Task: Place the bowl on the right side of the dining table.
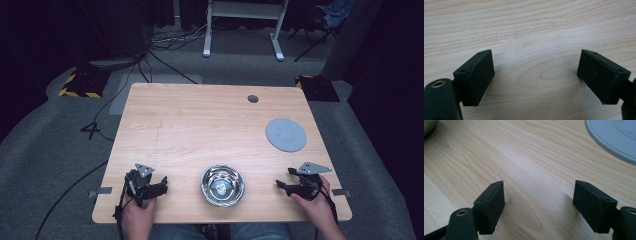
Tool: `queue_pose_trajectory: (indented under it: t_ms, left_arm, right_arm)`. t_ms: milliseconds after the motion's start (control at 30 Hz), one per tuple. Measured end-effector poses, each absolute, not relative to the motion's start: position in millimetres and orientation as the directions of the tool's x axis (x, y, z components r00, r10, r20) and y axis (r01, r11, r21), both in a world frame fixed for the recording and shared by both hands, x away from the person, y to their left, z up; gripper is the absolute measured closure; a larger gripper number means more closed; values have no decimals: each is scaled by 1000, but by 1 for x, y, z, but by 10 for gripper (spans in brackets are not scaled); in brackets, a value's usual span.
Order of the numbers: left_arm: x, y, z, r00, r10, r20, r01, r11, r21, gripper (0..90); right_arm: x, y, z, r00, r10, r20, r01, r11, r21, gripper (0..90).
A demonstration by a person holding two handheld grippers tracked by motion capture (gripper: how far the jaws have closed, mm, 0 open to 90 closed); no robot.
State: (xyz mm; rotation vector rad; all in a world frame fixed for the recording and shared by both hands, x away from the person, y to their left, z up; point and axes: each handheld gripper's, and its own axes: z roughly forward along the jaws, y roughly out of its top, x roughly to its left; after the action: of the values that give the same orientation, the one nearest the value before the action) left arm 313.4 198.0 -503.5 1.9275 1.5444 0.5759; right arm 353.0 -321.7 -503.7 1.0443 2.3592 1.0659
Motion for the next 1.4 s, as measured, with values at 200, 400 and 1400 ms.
queue_pose_trajectory:
  t_ms: [200,400,1400]
  left_arm:
    - [313,198,-503,230,973,-32,714,-146,685,142]
    - [313,198,-503,230,973,-32,714,-146,685,141]
    - [316,197,-503,214,976,-34,718,-134,683,142]
  right_arm:
    - [353,-322,-504,-668,744,-12,483,446,754,259]
    - [353,-322,-503,-670,742,-14,482,450,752,259]
    - [351,-313,-491,-629,777,39,575,431,695,473]
